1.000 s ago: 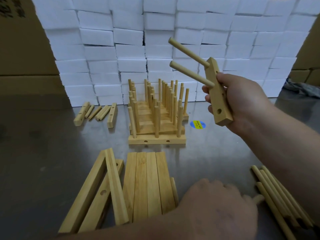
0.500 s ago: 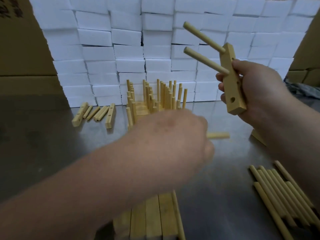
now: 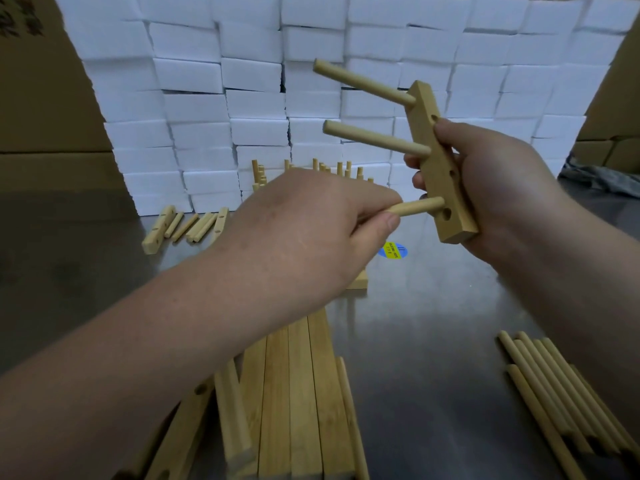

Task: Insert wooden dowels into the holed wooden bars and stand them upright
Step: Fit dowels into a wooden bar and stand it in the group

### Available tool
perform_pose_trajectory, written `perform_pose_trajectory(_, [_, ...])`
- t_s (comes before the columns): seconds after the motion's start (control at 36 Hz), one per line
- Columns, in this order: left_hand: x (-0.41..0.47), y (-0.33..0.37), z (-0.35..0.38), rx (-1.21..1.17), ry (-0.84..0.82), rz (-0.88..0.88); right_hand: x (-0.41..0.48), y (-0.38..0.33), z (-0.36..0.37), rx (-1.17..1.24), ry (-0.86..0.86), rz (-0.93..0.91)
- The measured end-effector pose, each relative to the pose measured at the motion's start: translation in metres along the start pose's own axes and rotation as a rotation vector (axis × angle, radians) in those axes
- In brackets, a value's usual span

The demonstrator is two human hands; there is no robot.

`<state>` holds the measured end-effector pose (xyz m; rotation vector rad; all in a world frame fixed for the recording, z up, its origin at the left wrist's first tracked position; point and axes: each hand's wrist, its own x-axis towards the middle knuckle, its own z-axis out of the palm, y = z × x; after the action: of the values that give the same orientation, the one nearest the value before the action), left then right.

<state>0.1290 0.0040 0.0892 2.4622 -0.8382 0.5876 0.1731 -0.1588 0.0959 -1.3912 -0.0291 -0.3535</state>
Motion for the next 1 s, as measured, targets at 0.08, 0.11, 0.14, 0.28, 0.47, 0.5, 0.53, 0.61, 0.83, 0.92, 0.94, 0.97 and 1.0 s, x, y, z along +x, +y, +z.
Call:
perform_pose_trajectory(0.08, [0.0, 0.0, 0.001, 0.044, -0.032, 0.014, 0.0, 0.0, -0.001, -0.013, 0.006, -0.003])
perform_pose_trajectory(0.11, [0.0, 0.001, 0.001, 0.064, -0.049, 0.026, 0.001, 0.0, -0.001, -0.013, 0.006, -0.001])
perform_pose_trajectory(0.14, [0.0, 0.001, 0.002, 0.083, -0.068, 0.037, 0.001, -0.001, -0.001, -0.008, 0.005, 0.001])
perform_pose_trajectory(0.28, [0.001, 0.002, 0.002, 0.1, -0.075, 0.089, -0.001, 0.0, -0.001, -0.006, -0.008, -0.009])
perform_pose_trajectory(0.47, [0.0, 0.001, 0.002, 0.051, -0.027, 0.089, -0.002, 0.006, 0.003, -0.092, -0.013, -0.067])
perform_pose_trajectory(0.5, [0.0, 0.002, 0.002, 0.045, -0.021, 0.078, -0.003, 0.006, 0.003, -0.101, -0.011, -0.075])
perform_pose_trajectory(0.53, [0.0, 0.002, 0.002, 0.045, -0.02, 0.076, -0.003, 0.007, 0.004, -0.109, -0.01, -0.086])
perform_pose_trajectory(0.61, [0.0, 0.001, 0.001, 0.032, -0.024, 0.078, -0.004, 0.007, 0.004, -0.105, -0.014, -0.106])
perform_pose_trajectory(0.83, [-0.001, -0.001, 0.003, -0.005, -0.026, 0.075, -0.007, 0.006, 0.004, -0.094, -0.01, -0.098])
perform_pose_trajectory(0.92, [-0.001, -0.002, 0.003, -0.027, -0.024, 0.085, -0.008, 0.005, 0.005, -0.095, -0.005, -0.105])
perform_pose_trajectory(0.94, [-0.001, -0.003, 0.003, -0.025, -0.025, 0.092, -0.009, 0.004, 0.005, -0.096, -0.005, -0.112])
perform_pose_trajectory(0.97, [-0.001, -0.003, 0.003, -0.02, -0.028, 0.097, -0.009, 0.004, 0.005, -0.1, -0.007, -0.12])
perform_pose_trajectory(1.0, [-0.001, -0.004, 0.003, -0.015, -0.03, 0.102, -0.01, 0.004, 0.006, -0.103, -0.01, -0.128])
